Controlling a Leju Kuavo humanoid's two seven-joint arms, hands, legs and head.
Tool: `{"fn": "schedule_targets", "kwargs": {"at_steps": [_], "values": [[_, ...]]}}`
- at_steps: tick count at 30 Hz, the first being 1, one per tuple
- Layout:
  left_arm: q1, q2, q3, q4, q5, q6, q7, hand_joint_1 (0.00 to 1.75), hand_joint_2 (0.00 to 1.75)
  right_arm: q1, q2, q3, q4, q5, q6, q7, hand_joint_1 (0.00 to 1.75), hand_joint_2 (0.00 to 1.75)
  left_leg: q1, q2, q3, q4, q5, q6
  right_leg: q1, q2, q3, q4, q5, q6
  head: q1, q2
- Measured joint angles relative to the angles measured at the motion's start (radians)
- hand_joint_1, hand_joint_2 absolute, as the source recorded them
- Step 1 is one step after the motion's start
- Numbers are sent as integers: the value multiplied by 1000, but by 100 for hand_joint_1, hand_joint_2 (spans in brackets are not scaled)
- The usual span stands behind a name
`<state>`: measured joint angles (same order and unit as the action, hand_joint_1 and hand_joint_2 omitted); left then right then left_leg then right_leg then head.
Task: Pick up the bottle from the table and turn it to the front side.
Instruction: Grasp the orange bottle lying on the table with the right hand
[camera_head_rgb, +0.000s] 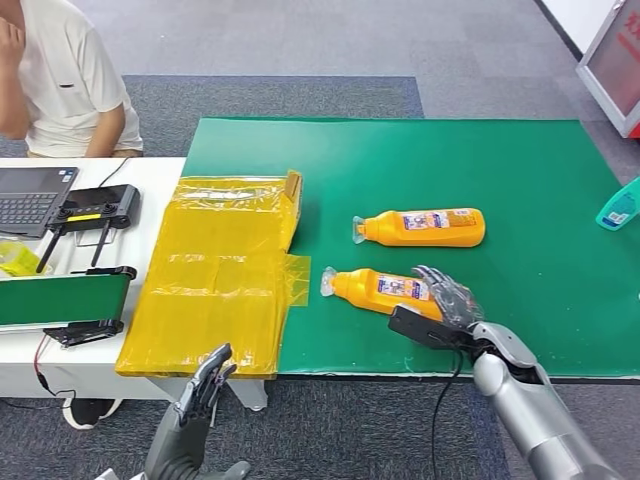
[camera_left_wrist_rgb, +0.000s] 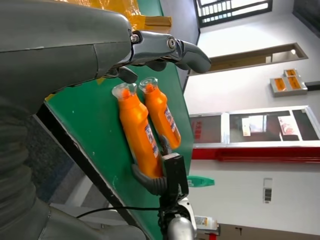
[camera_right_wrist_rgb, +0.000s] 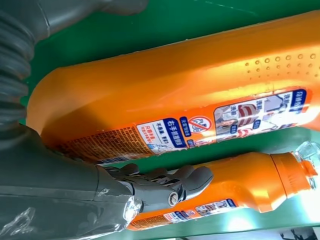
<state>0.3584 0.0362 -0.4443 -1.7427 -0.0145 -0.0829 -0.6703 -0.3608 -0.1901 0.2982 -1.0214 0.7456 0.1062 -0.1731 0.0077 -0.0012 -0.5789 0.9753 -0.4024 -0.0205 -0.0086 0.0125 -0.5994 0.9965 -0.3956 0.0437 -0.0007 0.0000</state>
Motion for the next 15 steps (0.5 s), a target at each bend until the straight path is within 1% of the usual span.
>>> {"fn": "schedule_targets", "kwargs": {"at_steps": [4,8,11,15], "values": [[-9,0,-7,6,1,-9,0,0,175,-43,-1,42,50,38,11,44,0,175,0,0,2,0,0,0,0,0,1,0,0,0,0,0],[-26,0,-13,19,7,-22,0,0,175,-122,-5,91,149,62,66,103,0,175,0,0,7,0,-1,1,0,0,1,-2,-3,0,0,0],[-32,-1,-13,29,7,-26,0,0,175,-161,-12,112,209,65,83,112,0,175,0,-1,10,0,-2,2,1,-1,7,-2,-4,1,0,0],[-37,-2,-13,38,9,-28,0,0,175,-186,-14,125,250,64,83,112,0,175,0,0,13,0,-3,2,1,0,10,-4,-3,2,0,0]]}}
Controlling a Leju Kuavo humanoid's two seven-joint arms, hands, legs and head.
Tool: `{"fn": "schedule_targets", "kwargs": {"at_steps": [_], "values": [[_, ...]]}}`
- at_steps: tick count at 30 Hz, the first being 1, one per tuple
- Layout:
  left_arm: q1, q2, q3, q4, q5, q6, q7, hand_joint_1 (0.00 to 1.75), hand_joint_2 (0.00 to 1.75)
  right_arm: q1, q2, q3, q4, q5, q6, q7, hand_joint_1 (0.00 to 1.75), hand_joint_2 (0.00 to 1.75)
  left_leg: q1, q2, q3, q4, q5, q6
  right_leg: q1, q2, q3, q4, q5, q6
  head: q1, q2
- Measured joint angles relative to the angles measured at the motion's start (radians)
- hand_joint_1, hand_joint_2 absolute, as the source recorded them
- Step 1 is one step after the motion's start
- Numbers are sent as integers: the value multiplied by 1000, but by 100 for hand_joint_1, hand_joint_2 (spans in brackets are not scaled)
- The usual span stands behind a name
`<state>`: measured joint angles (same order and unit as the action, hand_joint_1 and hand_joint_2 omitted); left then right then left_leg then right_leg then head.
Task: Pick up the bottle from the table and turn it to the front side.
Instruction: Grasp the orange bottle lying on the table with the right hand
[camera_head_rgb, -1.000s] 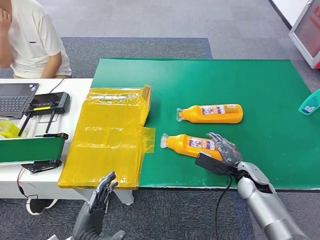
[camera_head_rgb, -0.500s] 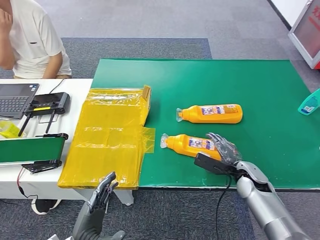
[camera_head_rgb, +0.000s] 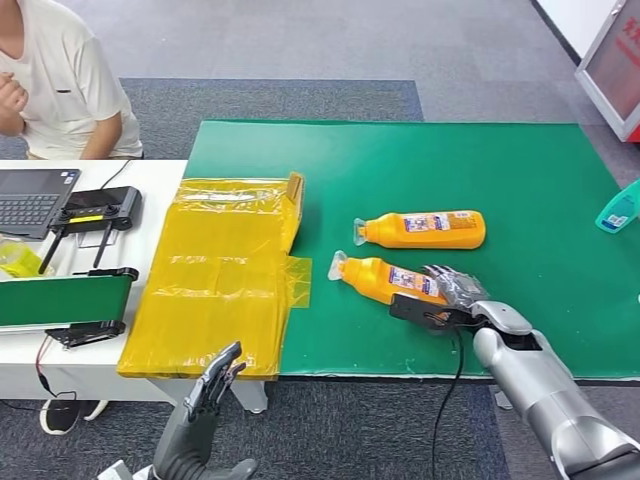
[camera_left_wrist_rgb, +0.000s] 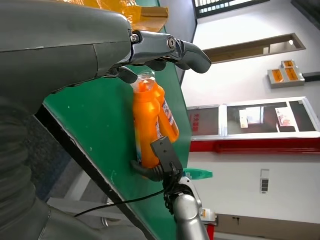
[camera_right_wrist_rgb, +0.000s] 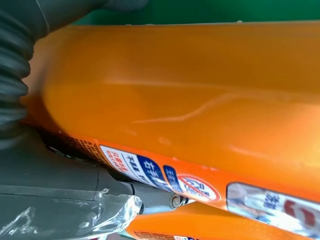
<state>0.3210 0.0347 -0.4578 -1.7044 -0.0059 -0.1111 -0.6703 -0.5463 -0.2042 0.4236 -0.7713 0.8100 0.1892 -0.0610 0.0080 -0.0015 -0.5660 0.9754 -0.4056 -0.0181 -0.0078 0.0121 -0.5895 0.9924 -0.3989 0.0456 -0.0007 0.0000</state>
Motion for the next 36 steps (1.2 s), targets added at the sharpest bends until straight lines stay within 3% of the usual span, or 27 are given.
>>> {"fn": "schedule_targets", "kwargs": {"at_steps": [8,10,12,14,29,33,36], "values": [[-5,-4,0,16,8,-27,-2,0,175,-34,0,34,56,0,6,-16,0,175,1,0,6,0,-4,2,1,0,6,-3,-3,1,0,0],[-7,-6,0,20,5,-31,-5,0,175,-43,0,45,69,-2,18,-20,12,175,1,0,7,0,-4,2,1,0,8,-4,-3,1,0,0],[-10,-7,0,24,0,-35,-11,0,175,-53,-1,56,79,-7,38,-29,99,175,1,0,9,0,-5,3,1,0,10,-4,-4,2,0,0],[-12,-7,0,28,-3,-37,-19,0,175,-61,-4,68,86,-20,58,-46,175,175,1,0,11,0,-5,4,1,0,12,-5,-4,2,0,0],[-13,-7,0,29,-4,-21,-27,0,175,-67,-19,111,76,-121,77,-116,175,175,1,0,18,0,-10,3,2,0,19,-5,-8,2,0,0],[-1,-8,12,4,-9,-9,-27,0,175,31,-12,78,-48,-266,-8,-201,175,175,4,0,17,0,-12,0,5,1,26,-5,-8,1,0,0],[3,-20,36,-34,-17,-26,-20,0,175,164,51,22,-198,-336,-93,-262,175,175,5,0,13,0,-12,-2,6,1,22,-4,-9,-1,0,0]]}}
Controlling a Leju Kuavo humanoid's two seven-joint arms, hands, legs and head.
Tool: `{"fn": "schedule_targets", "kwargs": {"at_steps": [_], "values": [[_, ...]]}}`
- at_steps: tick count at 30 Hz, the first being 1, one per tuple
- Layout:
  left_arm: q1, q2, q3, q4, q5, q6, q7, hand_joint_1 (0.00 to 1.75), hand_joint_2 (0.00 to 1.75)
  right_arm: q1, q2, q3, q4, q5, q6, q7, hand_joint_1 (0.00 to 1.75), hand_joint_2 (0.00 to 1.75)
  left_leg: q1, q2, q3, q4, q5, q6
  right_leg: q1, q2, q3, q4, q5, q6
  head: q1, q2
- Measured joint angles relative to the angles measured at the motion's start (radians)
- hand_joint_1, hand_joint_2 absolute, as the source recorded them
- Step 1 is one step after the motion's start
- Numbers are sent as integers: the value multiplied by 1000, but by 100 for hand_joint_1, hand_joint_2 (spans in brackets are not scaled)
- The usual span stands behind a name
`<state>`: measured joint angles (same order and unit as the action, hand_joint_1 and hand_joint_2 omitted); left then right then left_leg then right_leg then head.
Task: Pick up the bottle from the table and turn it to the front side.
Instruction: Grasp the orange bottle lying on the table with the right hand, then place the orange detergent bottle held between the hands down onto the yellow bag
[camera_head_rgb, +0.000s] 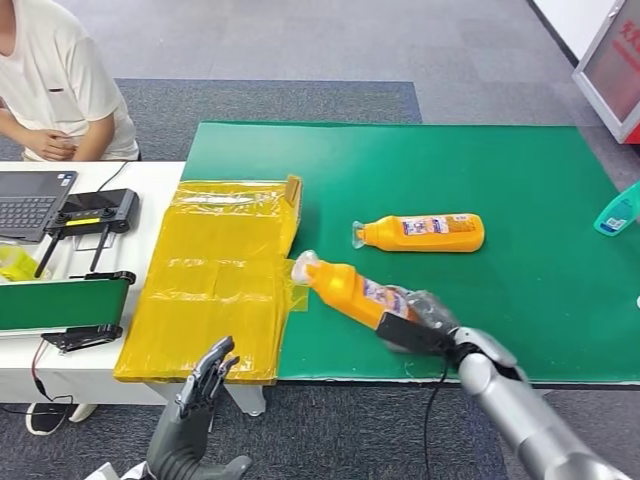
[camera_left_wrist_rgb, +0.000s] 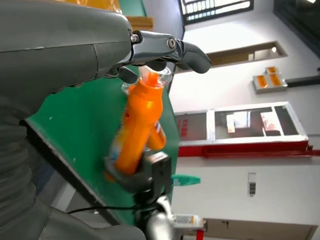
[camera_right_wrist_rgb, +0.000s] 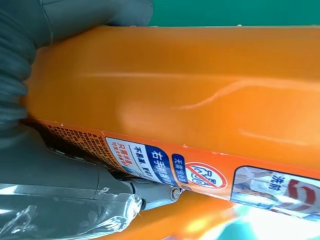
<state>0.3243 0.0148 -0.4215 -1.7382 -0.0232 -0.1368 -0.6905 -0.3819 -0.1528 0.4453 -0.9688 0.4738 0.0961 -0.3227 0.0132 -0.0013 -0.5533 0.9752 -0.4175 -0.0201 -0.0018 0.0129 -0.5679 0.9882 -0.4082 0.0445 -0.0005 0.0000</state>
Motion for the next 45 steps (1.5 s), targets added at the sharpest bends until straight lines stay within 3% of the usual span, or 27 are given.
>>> {"fn": "schedule_targets", "kwargs": {"at_steps": [7,14,19,30,34,45], "values": [[1,-37,27,-71,-21,-15,52,0,175,211,180,-90,-238,-37,-157,-92,175,175,0,-3,-17,0,5,-2,0,-3,-17,3,1,-2,0,0],[1,-84,50,-79,62,6,101,0,175,312,295,-110,-364,75,-399,-189,175,175,0,-3,-20,0,5,-2,0,-3,-21,3,1,-2,0,0],[7,-117,60,-102,55,39,115,0,175,365,352,-85,-410,44,-501,-216,175,175,0,-3,-21,0,5,-2,0,-3,-22,3,1,-2,0,0],[9,-132,56,-136,6,93,117,0,175,377,379,-59,-424,-17,-517,-225,175,175,0,-3,-22,0,5,-2,0,-3,-23,3,1,-3,0,0],[7,-136,59,-137,25,99,128,0,175,381,379,-48,-431,17,-528,-253,175,175,0,-3,-22,0,5,-2,0,-3,-23,3,1,-3,0,0],[-49,-149,-2,-93,59,75,159,0,175,279,332,170,-244,127,-741,-356,175,175,0,-2,-23,0,5,-2,0,-3,-24,3,2,-3,0,0]]}}
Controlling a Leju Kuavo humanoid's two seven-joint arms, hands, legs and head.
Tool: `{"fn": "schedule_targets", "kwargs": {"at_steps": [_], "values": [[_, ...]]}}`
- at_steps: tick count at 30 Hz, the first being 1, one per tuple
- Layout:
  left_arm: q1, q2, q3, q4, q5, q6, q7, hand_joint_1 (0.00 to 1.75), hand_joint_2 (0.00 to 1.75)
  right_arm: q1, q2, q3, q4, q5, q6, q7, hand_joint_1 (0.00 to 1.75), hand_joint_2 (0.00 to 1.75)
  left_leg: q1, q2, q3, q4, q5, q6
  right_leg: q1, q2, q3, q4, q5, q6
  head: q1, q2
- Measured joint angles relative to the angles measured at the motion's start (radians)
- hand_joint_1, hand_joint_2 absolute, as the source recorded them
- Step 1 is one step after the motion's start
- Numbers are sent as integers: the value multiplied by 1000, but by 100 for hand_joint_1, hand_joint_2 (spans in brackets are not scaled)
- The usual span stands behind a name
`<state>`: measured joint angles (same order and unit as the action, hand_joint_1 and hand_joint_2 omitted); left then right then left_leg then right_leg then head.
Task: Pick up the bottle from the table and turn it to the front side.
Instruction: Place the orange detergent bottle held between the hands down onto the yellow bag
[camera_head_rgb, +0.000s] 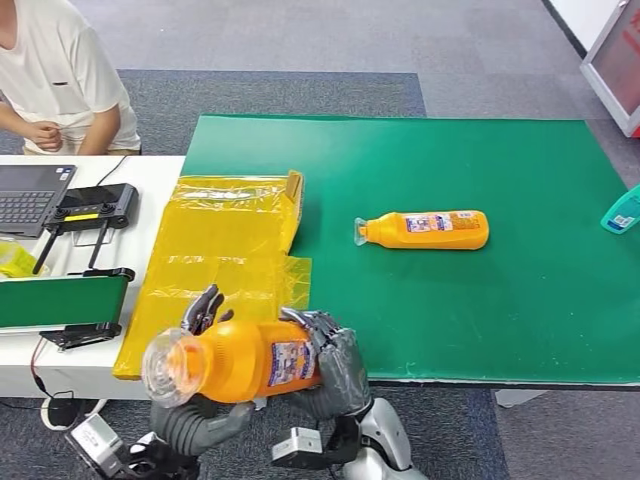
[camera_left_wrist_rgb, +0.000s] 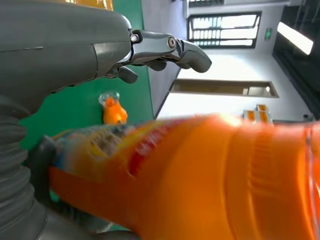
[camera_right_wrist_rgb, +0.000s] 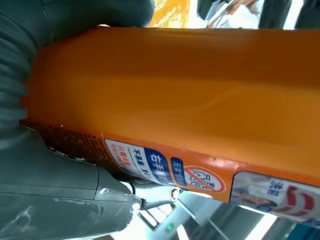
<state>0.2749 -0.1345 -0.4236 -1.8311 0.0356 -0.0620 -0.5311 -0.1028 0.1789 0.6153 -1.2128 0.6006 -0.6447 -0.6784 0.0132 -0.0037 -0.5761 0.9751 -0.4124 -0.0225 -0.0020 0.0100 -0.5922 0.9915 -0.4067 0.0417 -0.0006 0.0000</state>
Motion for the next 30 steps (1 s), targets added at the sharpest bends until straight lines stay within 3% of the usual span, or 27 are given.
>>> {"fn": "schedule_targets", "kwargs": {"at_steps": [7,8,11,12,24,30], "values": [[-40,43,-55,75,125,-110,-8,0,175,-55,-7,100,144,-18,-32,-13,175,175,0,0,0,0,0,-1,0,0,-1,0,0,0,0,0],[-43,53,-58,86,122,-112,-10,25,175,-56,-7,103,160,-21,-33,-15,175,175,0,0,0,0,0,-1,0,0,-1,0,0,0,0,0],[-57,78,-73,114,97,-105,-10,156,175,-58,-5,104,191,-24,-33,-17,175,175,0,0,-1,0,1,-1,0,0,-2,0,0,0,0,0],[-62,85,-79,122,85,-98,-7,175,175,-58,-5,104,199,-24,-33,-17,175,175,0,0,-1,0,1,-1,0,0,-2,0,0,0,0,0],[-87,123,-171,151,-138,149,23,175,175,-41,-2,72,224,15,-34,-11,175,175,0,0,-2,0,0,-1,0,0,-2,0,0,0,0,0],[-93,125,-189,150,-158,177,30,175,175,-36,1,56,224,28,-34,-17,175,175,0,0,-2,0,0,-1,0,0,-2,0,0,0,0,0]]}}
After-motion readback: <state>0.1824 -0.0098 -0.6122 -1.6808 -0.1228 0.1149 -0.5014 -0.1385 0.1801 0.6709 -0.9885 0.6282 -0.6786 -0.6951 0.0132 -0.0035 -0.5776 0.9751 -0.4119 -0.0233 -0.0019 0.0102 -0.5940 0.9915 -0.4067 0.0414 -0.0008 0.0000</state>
